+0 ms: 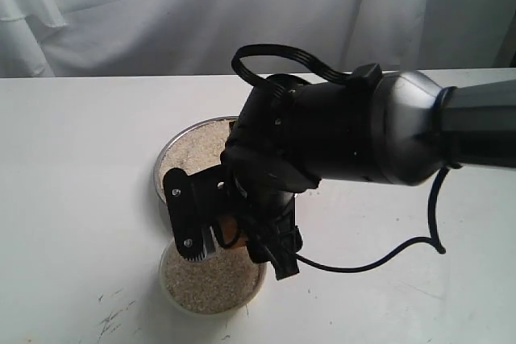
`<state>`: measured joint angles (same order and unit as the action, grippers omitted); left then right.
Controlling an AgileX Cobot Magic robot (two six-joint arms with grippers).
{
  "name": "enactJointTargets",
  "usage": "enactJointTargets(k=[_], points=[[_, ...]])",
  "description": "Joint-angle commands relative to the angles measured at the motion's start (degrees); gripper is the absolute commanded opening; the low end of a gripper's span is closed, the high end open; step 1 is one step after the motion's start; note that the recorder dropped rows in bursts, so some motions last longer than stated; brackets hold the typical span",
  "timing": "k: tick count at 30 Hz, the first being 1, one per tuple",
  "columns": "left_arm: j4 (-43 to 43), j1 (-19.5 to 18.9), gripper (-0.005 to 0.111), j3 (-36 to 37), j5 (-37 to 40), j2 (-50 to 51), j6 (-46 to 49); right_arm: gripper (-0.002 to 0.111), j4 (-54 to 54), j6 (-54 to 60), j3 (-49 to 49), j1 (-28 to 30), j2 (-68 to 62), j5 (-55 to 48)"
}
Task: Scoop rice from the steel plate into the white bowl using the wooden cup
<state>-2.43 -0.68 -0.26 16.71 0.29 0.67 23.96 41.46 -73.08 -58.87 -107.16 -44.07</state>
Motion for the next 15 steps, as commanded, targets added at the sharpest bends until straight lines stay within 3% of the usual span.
enactJointTargets(k=[1, 15], points=[[-0.04, 0.09, 0.0, 0.26, -0.36, -0.29, -0.18, 0.0, 2.67, -2.27, 0.16, -0.38, 0.19, -0.77], [-0.04, 0.09, 0.0, 0.26, -0.36, -0.29, -0.18, 0.0, 11.76, -8.72, 0.26, -4.37, -3.15, -4.33]])
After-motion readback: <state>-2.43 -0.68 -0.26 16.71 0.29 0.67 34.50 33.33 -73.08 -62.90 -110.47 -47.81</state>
